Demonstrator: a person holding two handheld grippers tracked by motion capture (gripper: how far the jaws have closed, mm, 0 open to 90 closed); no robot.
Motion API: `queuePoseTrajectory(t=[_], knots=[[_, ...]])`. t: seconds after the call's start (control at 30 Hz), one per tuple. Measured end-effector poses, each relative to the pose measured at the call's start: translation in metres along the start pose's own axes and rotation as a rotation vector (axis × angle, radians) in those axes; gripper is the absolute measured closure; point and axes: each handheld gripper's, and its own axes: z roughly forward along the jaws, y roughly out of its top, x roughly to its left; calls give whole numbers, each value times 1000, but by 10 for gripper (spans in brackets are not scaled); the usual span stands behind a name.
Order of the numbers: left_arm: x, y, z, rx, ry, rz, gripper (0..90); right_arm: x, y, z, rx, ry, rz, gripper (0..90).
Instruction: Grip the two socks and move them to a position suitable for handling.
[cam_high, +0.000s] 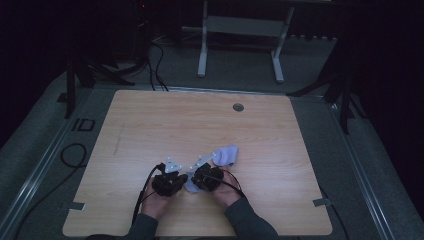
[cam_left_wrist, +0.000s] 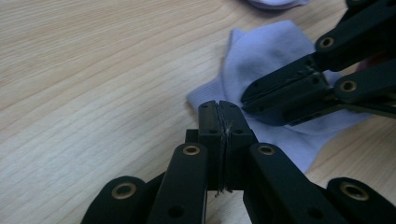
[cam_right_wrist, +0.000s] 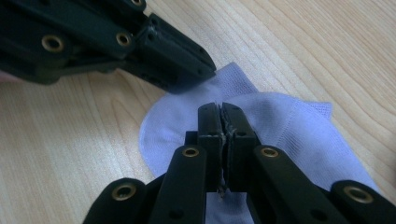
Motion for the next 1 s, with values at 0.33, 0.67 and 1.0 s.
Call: queuePoseTrajectory(t=[0.33,0.67,1.0], knots=[[-6,1,4,14,22,48,892,2,-2,-4,-17,-6,-1,873],[-7,0,4,11,34,51,892,-2,-25,-50,-117,-47,70,870],[-6,-1,4,8,23,31,879,-18,-71,-84,-162,-108,157,853]])
